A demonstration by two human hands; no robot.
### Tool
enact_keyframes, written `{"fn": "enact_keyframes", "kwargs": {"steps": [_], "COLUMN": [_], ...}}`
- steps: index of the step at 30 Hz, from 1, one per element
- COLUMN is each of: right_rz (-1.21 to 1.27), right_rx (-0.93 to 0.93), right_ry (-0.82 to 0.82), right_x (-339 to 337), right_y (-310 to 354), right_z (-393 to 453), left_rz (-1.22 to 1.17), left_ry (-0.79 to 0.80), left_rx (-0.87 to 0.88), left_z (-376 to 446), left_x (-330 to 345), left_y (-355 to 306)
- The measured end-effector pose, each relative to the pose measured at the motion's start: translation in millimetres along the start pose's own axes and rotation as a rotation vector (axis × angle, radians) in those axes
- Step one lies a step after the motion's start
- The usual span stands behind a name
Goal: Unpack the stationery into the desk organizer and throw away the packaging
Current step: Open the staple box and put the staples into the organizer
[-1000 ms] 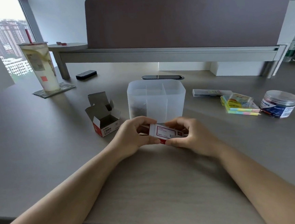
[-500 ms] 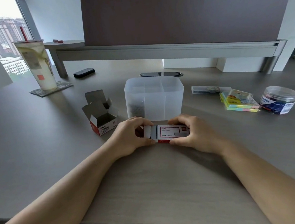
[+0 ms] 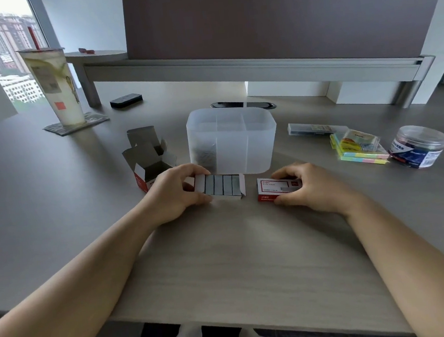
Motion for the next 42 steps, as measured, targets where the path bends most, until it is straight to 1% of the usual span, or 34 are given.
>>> {"fn": "enact_keyframes", "kwargs": {"steps": [1, 3, 5, 6, 9, 12, 16, 19, 22, 25, 28, 30, 34, 39, 42], "right_rz": [0.005, 0.069, 0.198, 0.265, 0.417, 0.391, 0.436, 0.486, 0.479, 0.440, 0.377, 0.358, 0.295, 0.247, 0.212], "right_rx": [0.004, -0.020, -0.060, -0.066, -0.030, -0.031, -0.042, -0.063, -0.099, -0.136, -0.146, -0.148, -0.154, -0.128, -0.132], "right_ry": [-0.003, -0.086, -0.187, -0.197, -0.120, -0.058, -0.020, -0.043, -0.117, -0.206, -0.268, -0.276, -0.218, -0.084, -0.051], "right_x": [0, 0, -2, -2, -3, -9, -17, -24, -31, -31, -26, -23, -25, -29, -29], "right_y": [1, 8, 20, 28, 47, 60, 68, 70, 69, 66, 60, 58, 56, 53, 53], "right_z": [0, -1, 0, 1, 10, 21, 34, 46, 65, 83, 99, 108, 115, 114, 112], "left_rz": [-0.028, -0.076, -0.140, -0.160, -0.136, -0.108, -0.121, -0.098, -0.063, 0.041, 0.099, 0.109, 0.125, 0.145, 0.135], "left_ry": [0.006, 0.014, 0.019, 0.022, 0.044, 0.030, 0.010, 0.015, -0.047, -0.137, -0.165, -0.175, -0.164, -0.128, -0.107], "left_rx": [-0.005, -0.015, -0.025, -0.020, 0.026, 0.066, 0.086, 0.099, 0.102, 0.101, 0.105, 0.111, 0.140, 0.174, 0.180], "left_z": [-1, -1, 0, 1, 4, 6, 16, 31, 55, 80, 99, 108, 118, 122, 122], "left_x": [0, 1, 1, 0, -5, -13, -25, -34, -38, -36, -34, -35, -36, -34, -34], "left_y": [-2, -7, -11, -14, -24, -35, -48, -58, -65, -65, -59, -55, -49, -42, -40]}}
Point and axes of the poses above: each hand's wrist, its own z-axis towards the middle knuckle, its own x-axis out of the palm, y = z × x, the point moved 1 cm from there along z, towards the middle knuckle, and after that the axes turned 3 degrees about z, right-handed, at the moved point
